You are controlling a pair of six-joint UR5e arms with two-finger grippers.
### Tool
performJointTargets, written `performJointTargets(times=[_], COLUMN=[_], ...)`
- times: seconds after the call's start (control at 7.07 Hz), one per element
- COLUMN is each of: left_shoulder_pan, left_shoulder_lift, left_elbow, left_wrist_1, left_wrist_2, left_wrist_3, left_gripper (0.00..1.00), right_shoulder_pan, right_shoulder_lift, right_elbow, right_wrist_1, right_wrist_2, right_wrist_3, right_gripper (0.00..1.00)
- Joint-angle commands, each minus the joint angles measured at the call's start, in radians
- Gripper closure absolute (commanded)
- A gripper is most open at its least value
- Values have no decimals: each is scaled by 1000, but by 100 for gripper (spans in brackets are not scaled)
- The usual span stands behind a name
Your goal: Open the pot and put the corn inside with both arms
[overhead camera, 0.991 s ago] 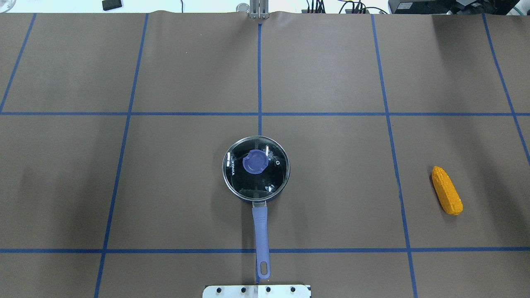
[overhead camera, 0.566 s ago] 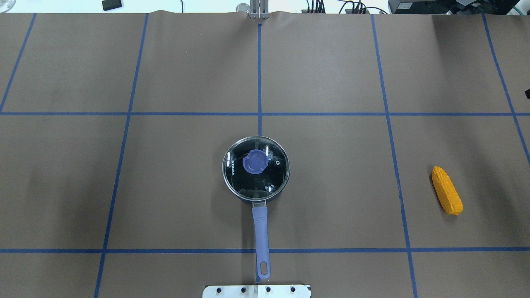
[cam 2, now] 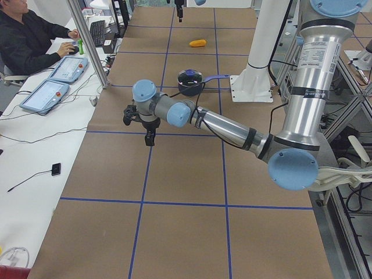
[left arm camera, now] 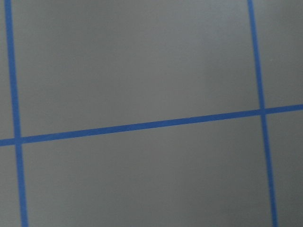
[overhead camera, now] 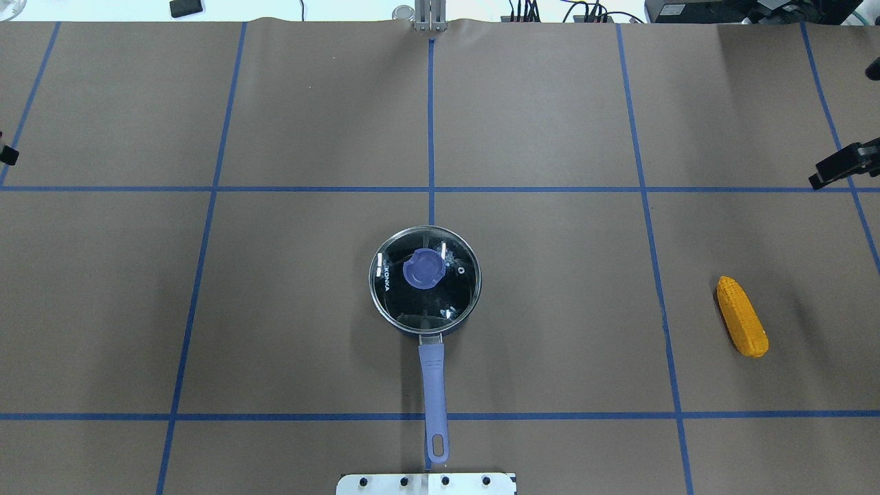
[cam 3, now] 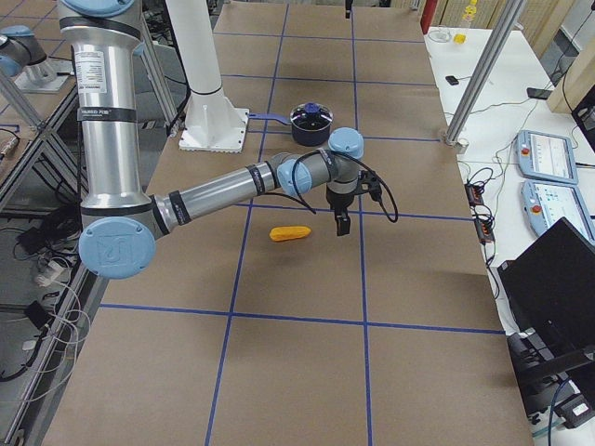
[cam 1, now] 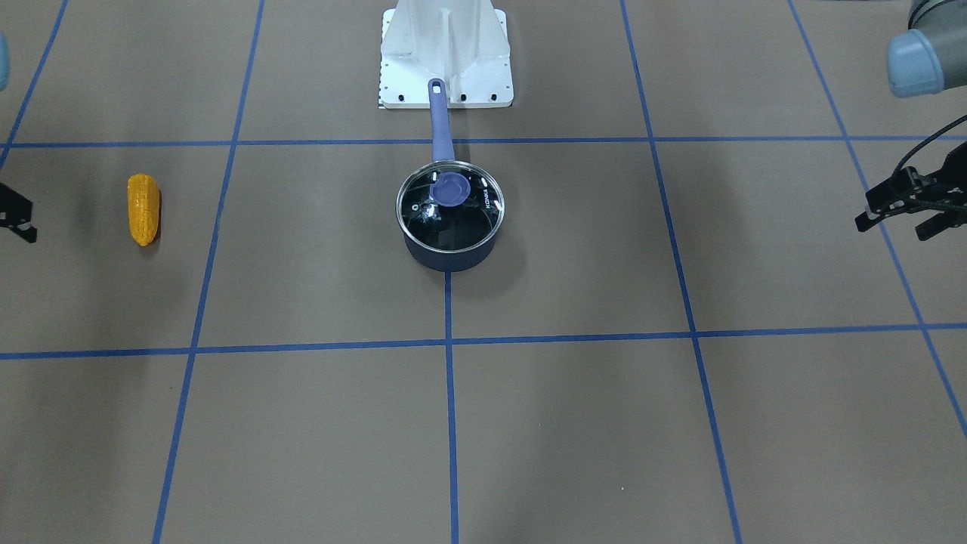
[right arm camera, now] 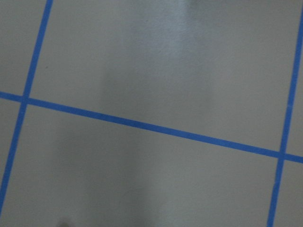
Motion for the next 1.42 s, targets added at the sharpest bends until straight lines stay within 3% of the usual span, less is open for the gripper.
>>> performJointTargets(times=[0.0,0.28,0.57,0.85,1.13,1.27], left_shoulder_pan=[118,228,351,405,440,448], left_shoulder_lift=[-181,-294,-389,-427,-451,-454], left_elbow=[-47,-46,-36,-33,-16,-16], left_wrist_1=[168,207,207,206,206,207], left_wrist_2=[83,117,207,217,272,272], left_wrist_3=[-182,-349,-503,-587,-601,-601], left_gripper=[1,1,1,1,1,1], right_shoulder_pan=[-139,-226,-280,-337,-340,-343], right_shoulder_lift=[-16,-37,-126,-132,-135,-134], right_elbow=[91,102,82,38,-51,-62], right_wrist_1=[5,41,188,213,329,334], right_wrist_2=[-15,-84,-118,-174,-175,-173], right_wrist_3=[211,273,267,251,247,247], right_gripper=[0,0,0,0,0,0])
